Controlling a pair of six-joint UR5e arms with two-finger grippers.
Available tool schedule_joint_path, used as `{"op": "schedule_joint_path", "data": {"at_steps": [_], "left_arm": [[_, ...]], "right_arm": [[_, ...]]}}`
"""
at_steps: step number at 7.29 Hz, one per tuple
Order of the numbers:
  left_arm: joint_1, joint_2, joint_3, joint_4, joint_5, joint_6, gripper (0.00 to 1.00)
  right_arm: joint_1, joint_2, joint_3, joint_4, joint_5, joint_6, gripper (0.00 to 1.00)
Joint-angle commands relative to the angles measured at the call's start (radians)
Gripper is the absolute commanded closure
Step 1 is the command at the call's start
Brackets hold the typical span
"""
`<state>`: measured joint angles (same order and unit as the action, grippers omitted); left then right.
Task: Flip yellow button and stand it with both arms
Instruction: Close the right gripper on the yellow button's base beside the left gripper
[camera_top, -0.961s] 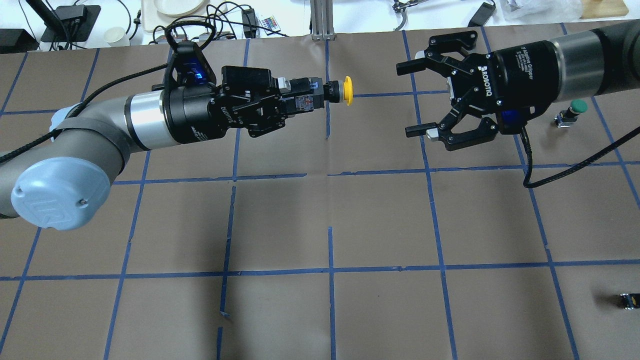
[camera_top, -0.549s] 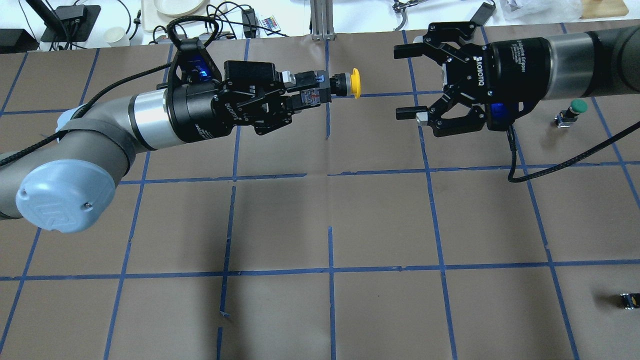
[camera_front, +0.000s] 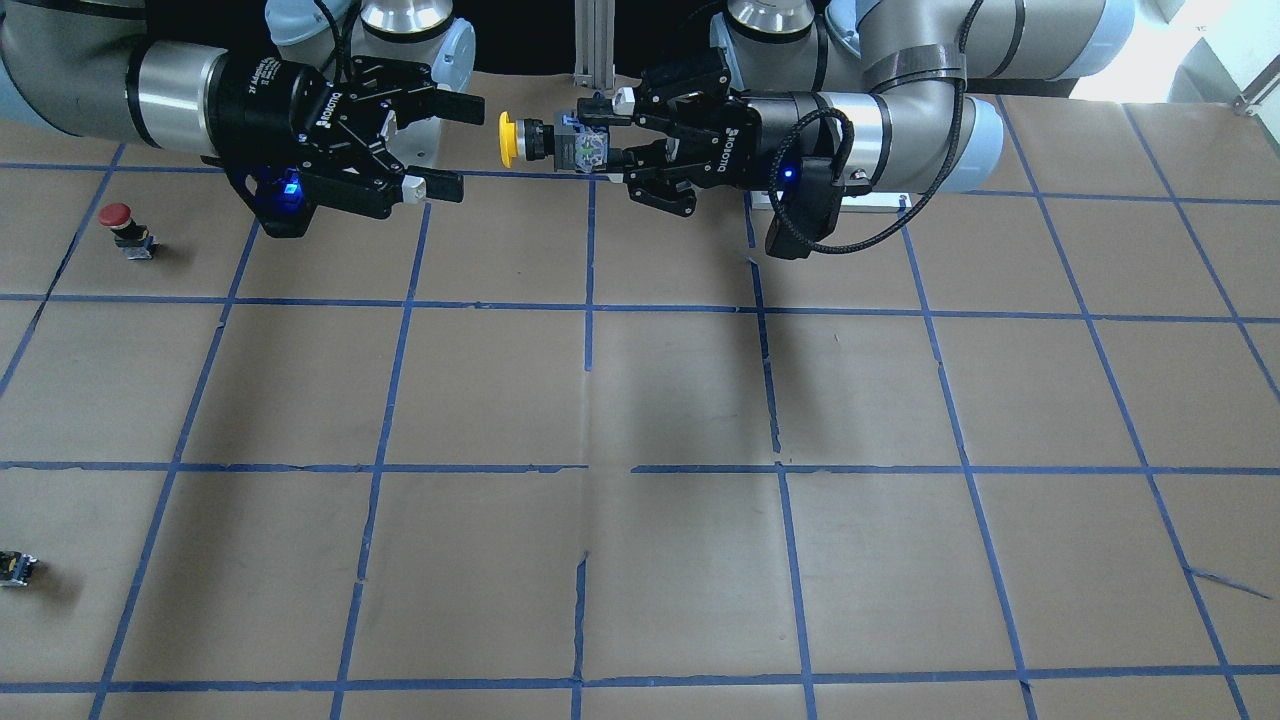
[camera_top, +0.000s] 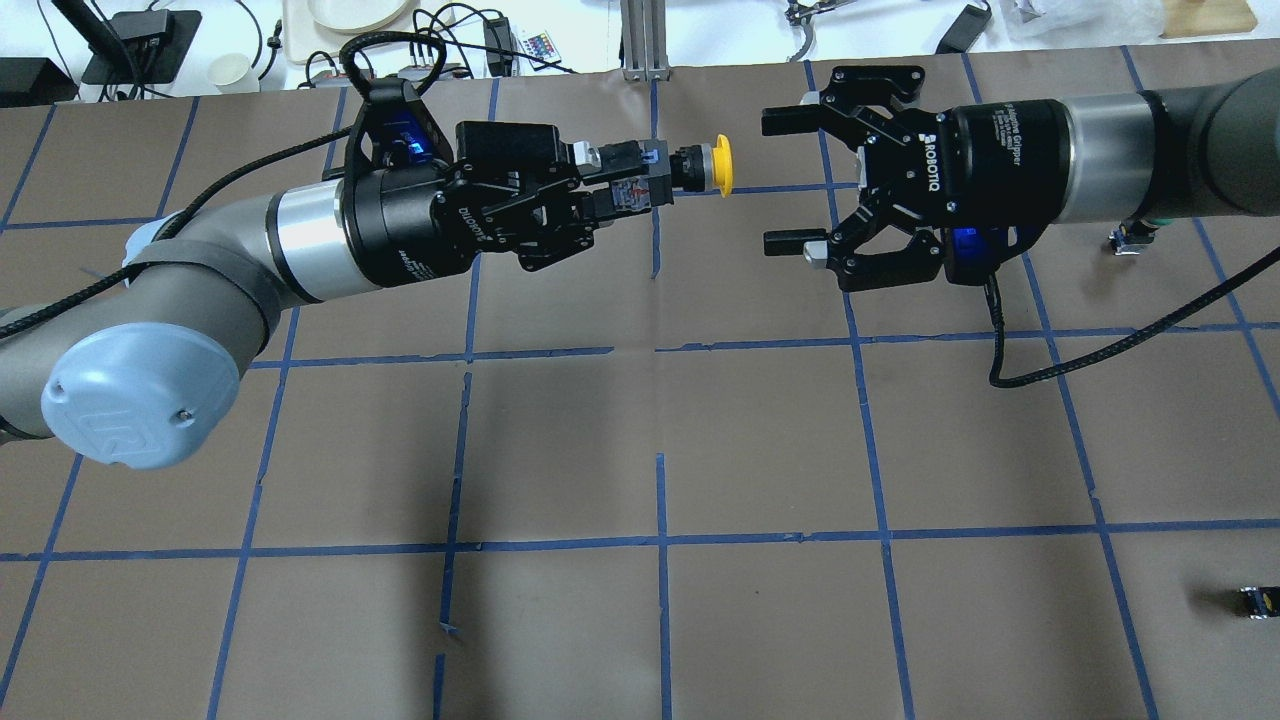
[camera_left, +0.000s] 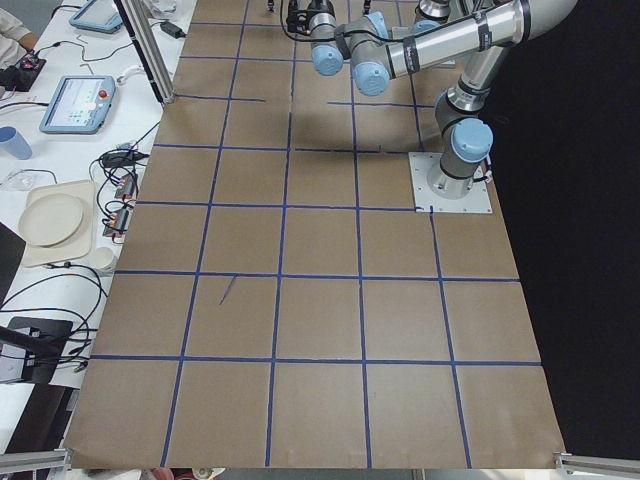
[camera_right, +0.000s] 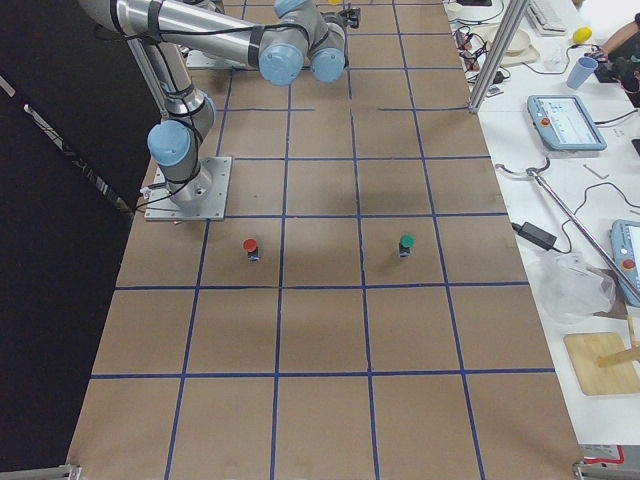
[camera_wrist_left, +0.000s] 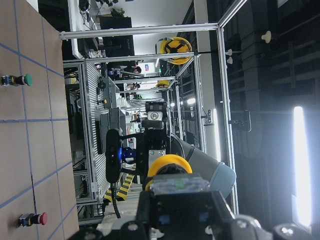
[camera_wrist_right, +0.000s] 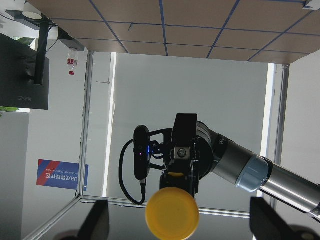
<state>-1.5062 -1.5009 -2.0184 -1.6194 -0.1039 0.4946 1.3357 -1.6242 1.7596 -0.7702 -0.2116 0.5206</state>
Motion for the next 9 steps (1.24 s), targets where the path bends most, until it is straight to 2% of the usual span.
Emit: {"op": "schedule_joint_path", "data": {"at_steps": [1,4,5,9], "left_arm": [[0.0,-0.001,0.0,0.001,0.001,0.001,0.97],[0.0,0.004,0.0,0.001,0.004,0.001,0.97],[0.0,0.004,0.0,0.001,0.004,0.001,0.97],[0.0,0.004,0.0,0.001,0.004,0.001,0.97]], "right_arm": [[0.026,-0.006,0.0,0.015,0.011,-0.001,0.0],[0.028,-0.026,-0.002,0.035,0.026,-0.001,0.0],[0.031,-0.026,0.0,0.037,0.056,-0.001,0.0],[0.048,-0.023,0.001,0.035,0.06,-0.001,0.0]]}}
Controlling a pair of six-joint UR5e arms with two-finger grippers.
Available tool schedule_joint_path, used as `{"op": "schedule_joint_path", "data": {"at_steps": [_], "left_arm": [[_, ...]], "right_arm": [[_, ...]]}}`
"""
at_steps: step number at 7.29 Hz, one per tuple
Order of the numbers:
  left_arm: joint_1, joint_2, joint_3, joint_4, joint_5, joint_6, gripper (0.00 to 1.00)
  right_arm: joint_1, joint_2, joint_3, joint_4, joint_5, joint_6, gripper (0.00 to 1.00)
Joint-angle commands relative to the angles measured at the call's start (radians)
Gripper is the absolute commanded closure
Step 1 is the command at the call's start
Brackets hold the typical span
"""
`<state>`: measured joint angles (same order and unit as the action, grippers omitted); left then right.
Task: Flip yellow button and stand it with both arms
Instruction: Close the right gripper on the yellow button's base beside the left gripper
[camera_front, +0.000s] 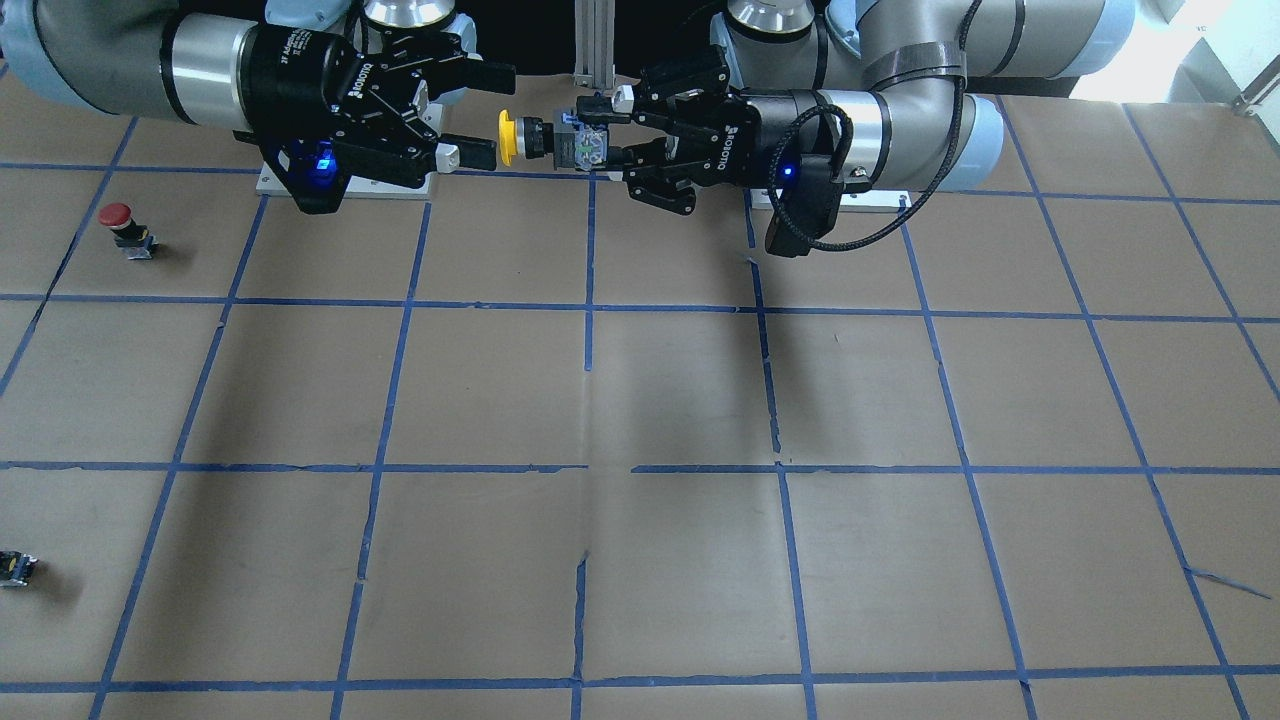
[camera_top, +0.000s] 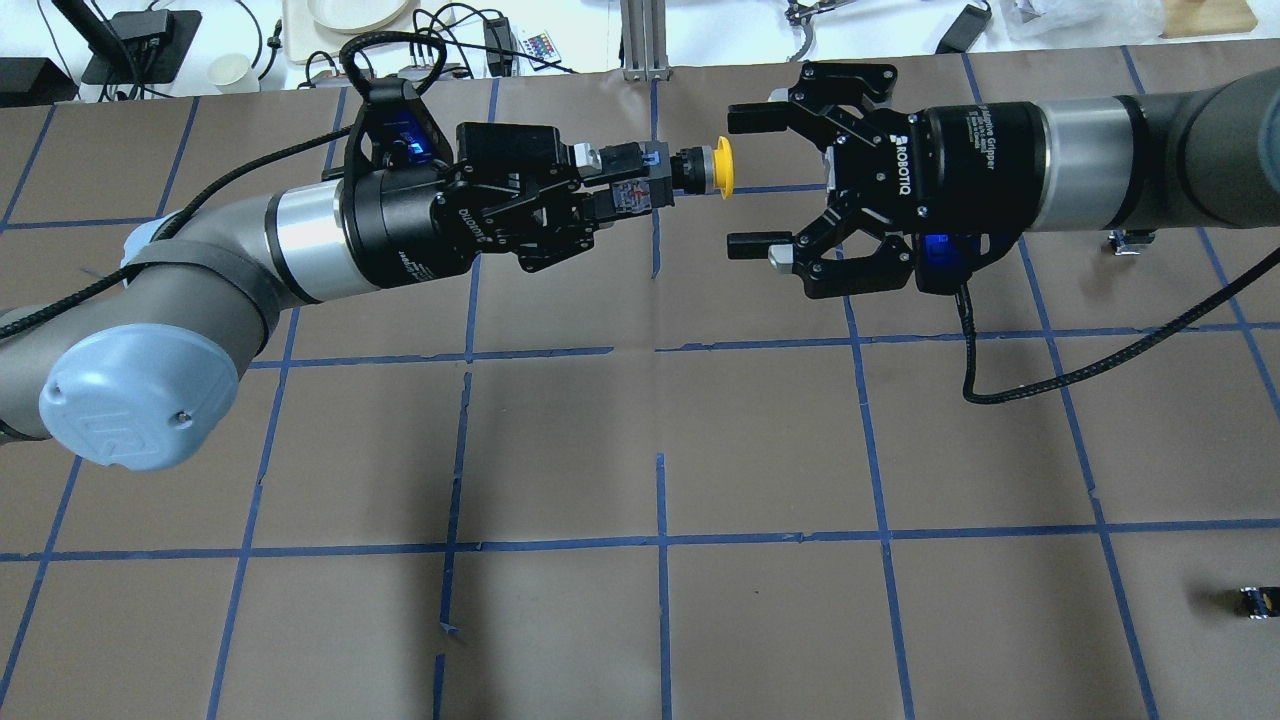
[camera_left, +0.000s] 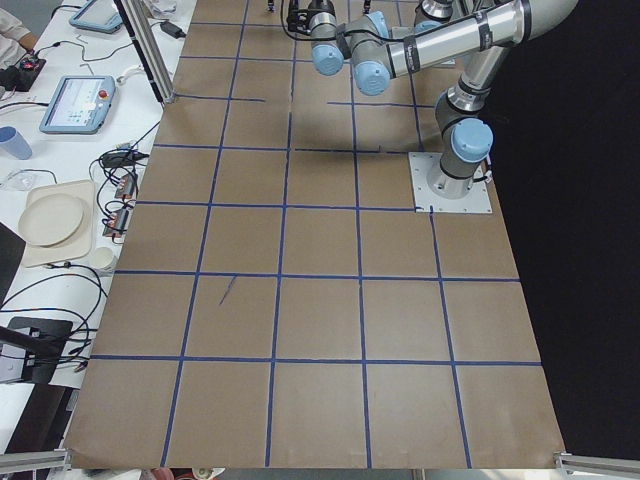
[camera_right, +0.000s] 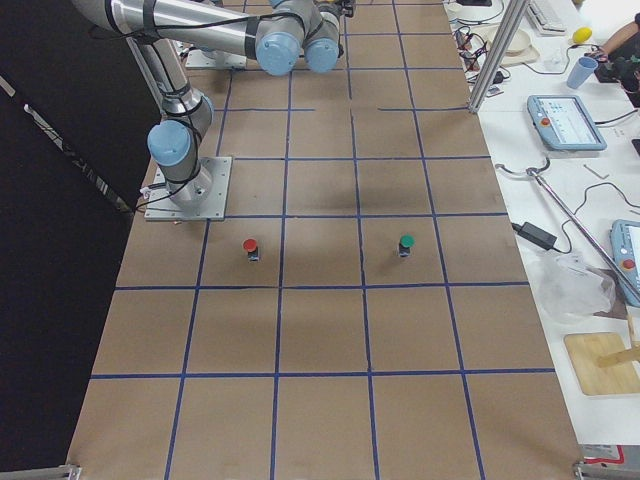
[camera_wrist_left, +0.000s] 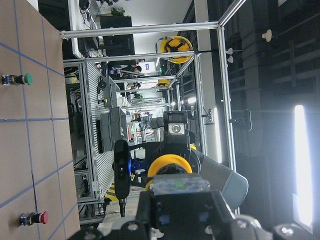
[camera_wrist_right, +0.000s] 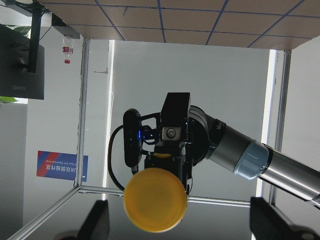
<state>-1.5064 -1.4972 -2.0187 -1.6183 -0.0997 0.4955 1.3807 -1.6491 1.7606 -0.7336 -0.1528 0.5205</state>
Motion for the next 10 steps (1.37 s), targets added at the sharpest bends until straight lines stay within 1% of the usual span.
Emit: {"op": "schedule_joint_path", "data": {"at_steps": [1,6,7,8,9,10], "left_arm": [[0.0,0.0,0.0,0.0,0.0,0.001,0.97],[0.0,0.0,0.0,0.002,0.0,0.002,0.97],[0.0,0.0,0.0,0.002,0.0,0.002,0.97],[0.0,0.002,0.0,0.002,0.0,0.002,0.97],[0.0,0.002,0.0,0.002,0.003,0.002,0.97],[0.0,0.002,0.0,0.002,0.005,0.002,0.97]], "right_arm": [[0.003,0.003,0.0,0.0,0.001,-0.001,0.0],[0.038,0.015,0.0,-0.006,0.001,-0.001,0.0],[0.037,0.015,-0.001,-0.004,-0.001,-0.001,0.05],[0.037,0.015,-0.001,-0.006,-0.001,-0.001,0.23],[0.034,0.017,-0.001,-0.007,0.001,-0.002,0.52],[0.026,0.017,-0.001,-0.006,0.001,-0.002,0.72]]}}
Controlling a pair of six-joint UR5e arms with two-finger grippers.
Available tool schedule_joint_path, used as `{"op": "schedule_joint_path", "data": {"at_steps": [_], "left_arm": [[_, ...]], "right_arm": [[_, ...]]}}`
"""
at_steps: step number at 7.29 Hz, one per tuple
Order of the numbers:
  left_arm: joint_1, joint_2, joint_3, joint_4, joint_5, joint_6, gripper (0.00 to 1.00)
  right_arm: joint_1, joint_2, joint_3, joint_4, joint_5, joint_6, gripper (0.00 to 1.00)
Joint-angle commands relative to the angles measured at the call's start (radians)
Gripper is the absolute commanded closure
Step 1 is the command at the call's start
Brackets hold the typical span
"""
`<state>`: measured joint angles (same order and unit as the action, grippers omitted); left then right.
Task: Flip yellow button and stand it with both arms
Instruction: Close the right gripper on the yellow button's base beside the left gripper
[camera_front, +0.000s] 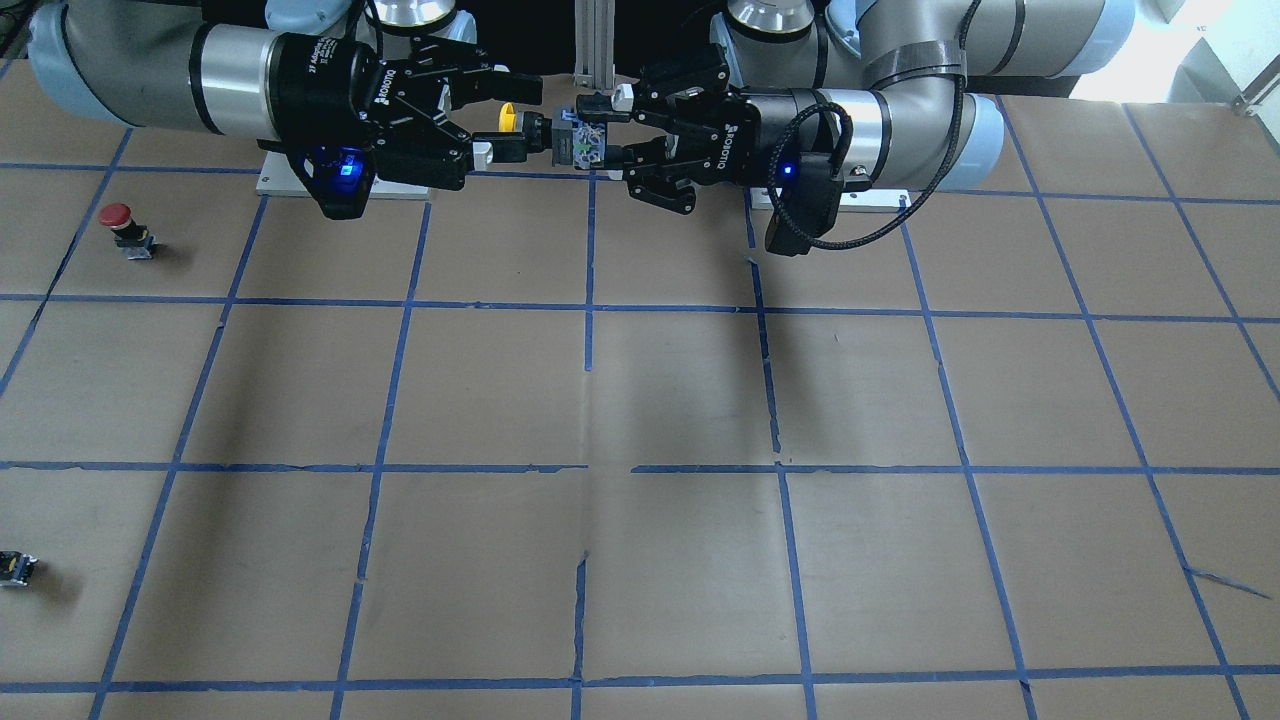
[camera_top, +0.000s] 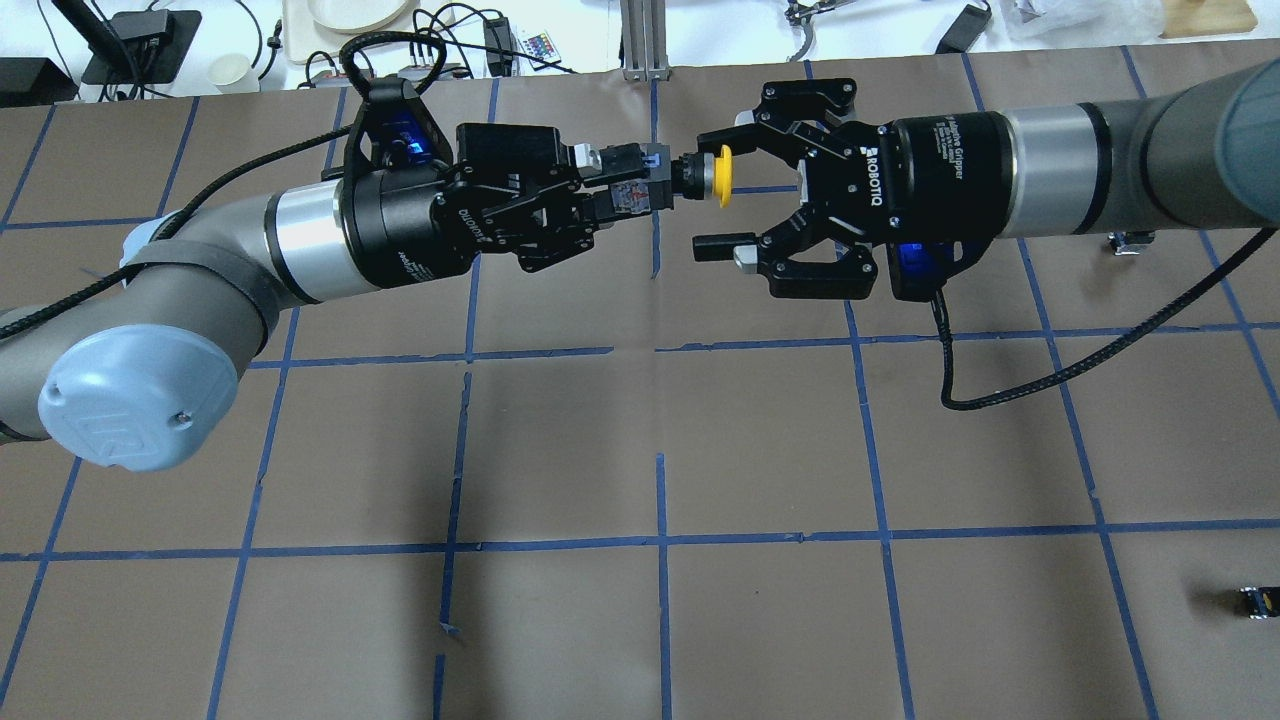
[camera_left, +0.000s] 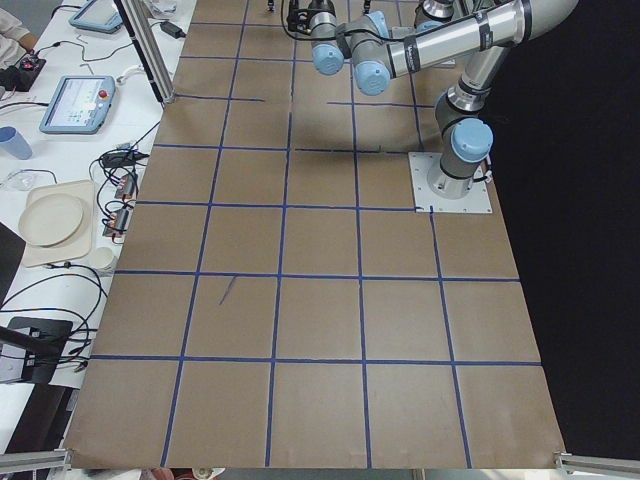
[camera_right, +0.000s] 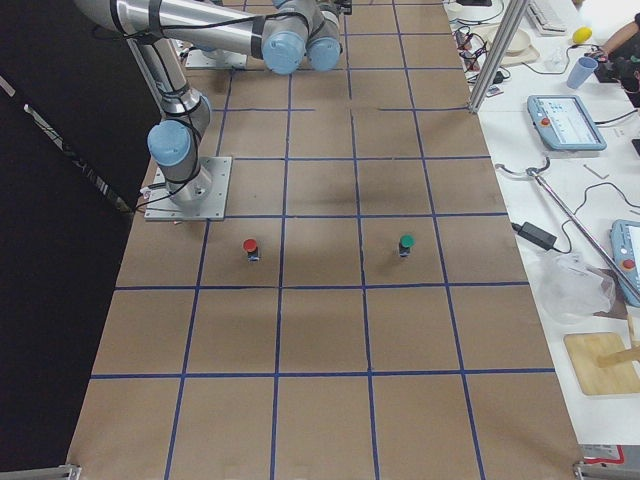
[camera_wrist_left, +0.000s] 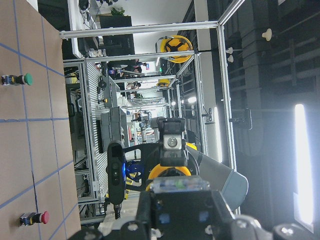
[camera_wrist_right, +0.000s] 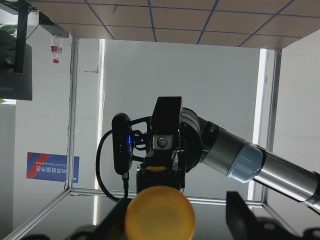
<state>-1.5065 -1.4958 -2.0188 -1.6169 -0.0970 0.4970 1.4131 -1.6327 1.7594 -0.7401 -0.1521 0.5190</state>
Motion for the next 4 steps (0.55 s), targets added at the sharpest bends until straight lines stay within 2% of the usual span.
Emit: {"op": "schedule_joint_path", "data": {"at_steps": [1,2,3,4], "left_arm": [[0.0,0.003,-0.001,0.0,0.003,0.0,0.97],[0.0,0.003,0.0,0.0,0.003,0.0,0.97],[0.0,0.003,0.0,0.0,0.006,0.0,0.92],[0.0,0.003,0.002,0.0,0.008,-0.002,0.7]], "right_arm": [[-0.006,0.001,0.0,-0.001,0.002,-0.001,0.85],[-0.008,0.001,0.0,0.001,0.002,0.001,0.92],[-0.008,0.001,-0.001,0.001,0.0,0.001,0.94],[-0.008,0.001,-0.003,0.001,0.002,0.001,0.95]]}}
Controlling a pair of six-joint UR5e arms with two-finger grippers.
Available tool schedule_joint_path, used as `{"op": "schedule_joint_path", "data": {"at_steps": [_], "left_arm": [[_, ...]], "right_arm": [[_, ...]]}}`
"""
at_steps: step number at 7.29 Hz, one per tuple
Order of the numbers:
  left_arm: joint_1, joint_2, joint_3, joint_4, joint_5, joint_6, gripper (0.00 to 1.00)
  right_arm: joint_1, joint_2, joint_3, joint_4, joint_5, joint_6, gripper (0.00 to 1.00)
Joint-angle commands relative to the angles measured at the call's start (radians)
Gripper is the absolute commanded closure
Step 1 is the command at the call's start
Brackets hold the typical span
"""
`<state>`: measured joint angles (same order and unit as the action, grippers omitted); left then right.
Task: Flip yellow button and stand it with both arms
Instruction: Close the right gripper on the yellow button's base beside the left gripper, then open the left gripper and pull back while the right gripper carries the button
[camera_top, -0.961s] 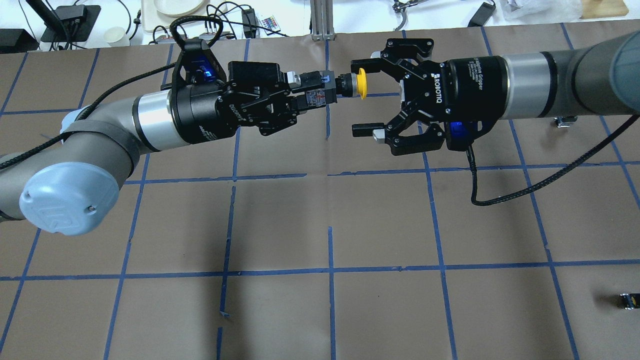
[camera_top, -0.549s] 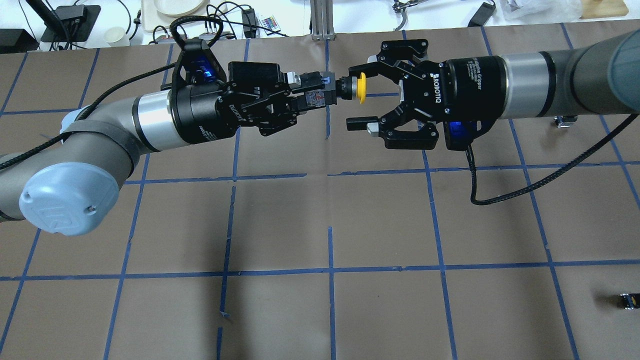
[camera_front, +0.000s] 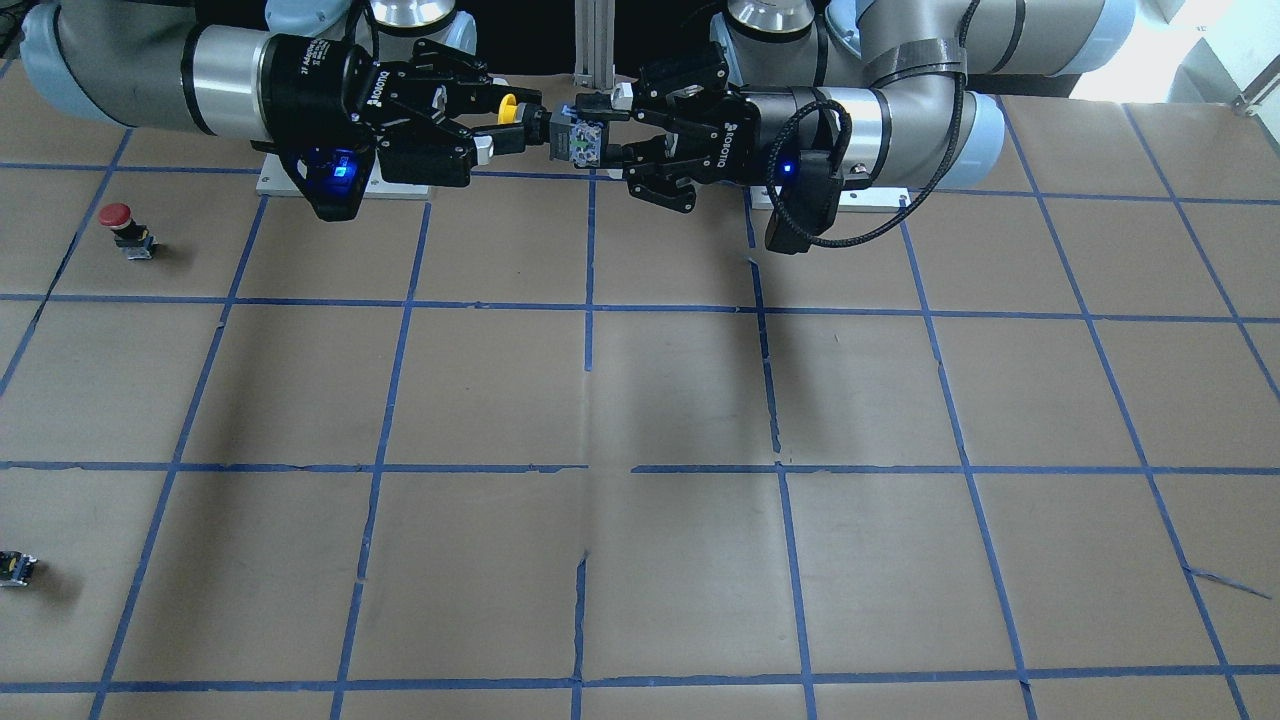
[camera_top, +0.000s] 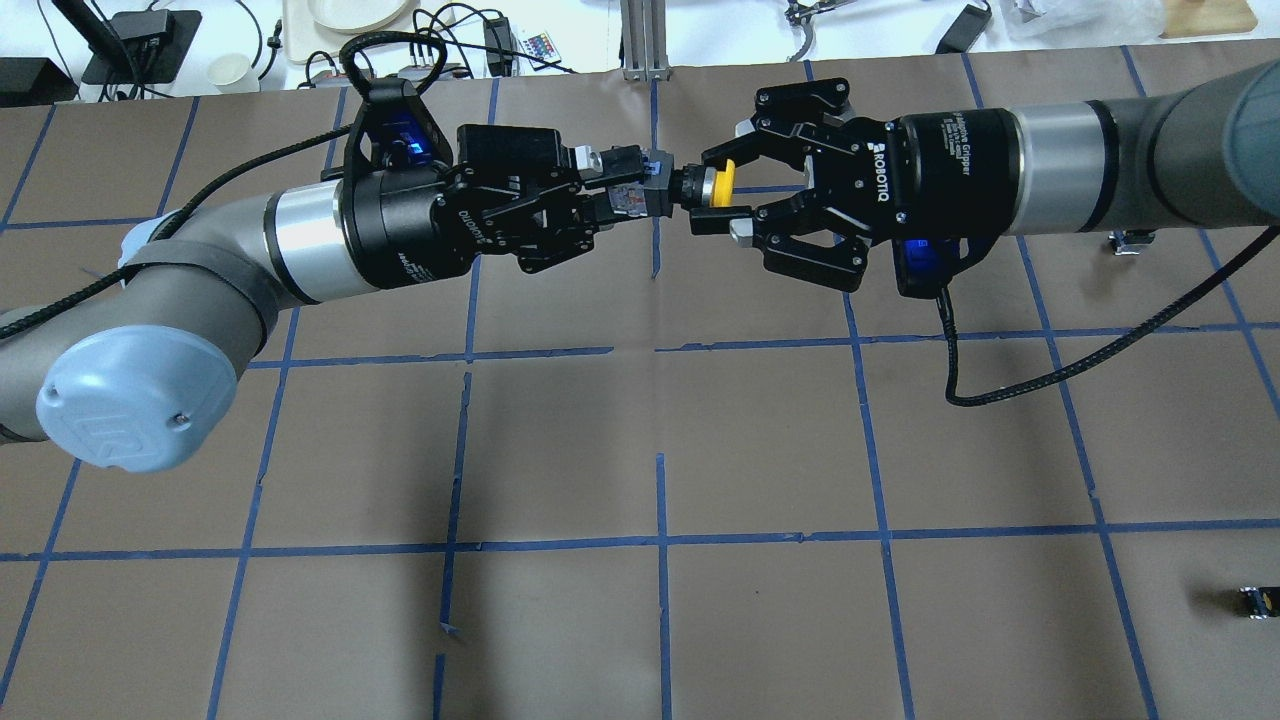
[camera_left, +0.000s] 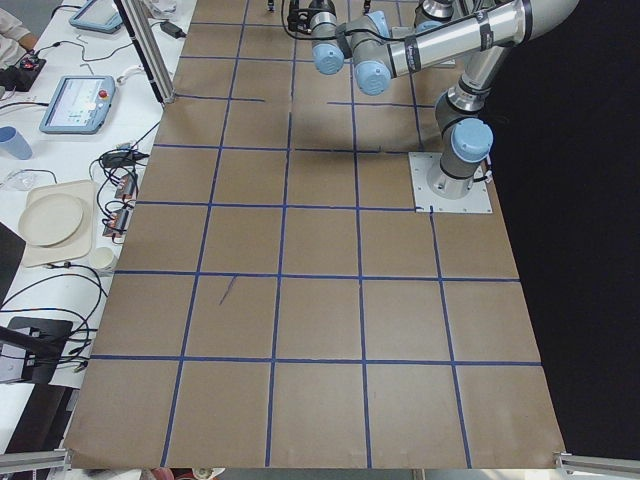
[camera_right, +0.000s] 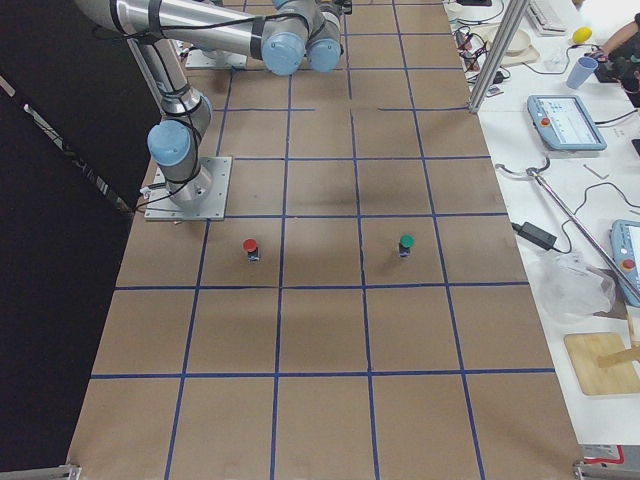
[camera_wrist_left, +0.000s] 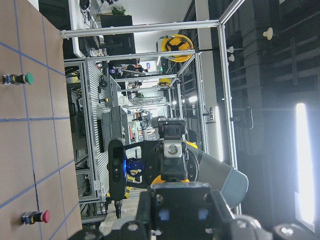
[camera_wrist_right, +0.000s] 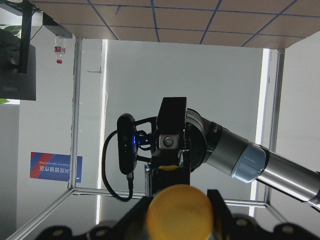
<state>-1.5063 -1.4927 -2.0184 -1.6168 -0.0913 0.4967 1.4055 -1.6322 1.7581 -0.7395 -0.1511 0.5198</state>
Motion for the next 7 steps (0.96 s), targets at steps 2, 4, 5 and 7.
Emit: {"op": "schedule_joint_path", "data": {"at_steps": [2,4,5,7], "left_arm": [[0.0,0.0,0.007,0.0,0.004,-0.056,0.01],[0.001,0.002,0.012,0.001,0.004,-0.078,0.01],[0.015,0.0,0.023,0.003,0.045,-0.099,0.01],[0.111,-0.02,0.104,0.027,0.346,-0.127,0.01]], "right_arm": [[0.0,0.0,-0.005,0.0,0.001,0.002,0.96],[-0.002,0.0,-0.006,0.0,0.001,0.002,0.96],[-0.008,0.002,-0.011,-0.004,-0.001,0.009,0.96],[-0.119,0.0,-0.026,-0.035,-0.144,0.012,0.96]]}}
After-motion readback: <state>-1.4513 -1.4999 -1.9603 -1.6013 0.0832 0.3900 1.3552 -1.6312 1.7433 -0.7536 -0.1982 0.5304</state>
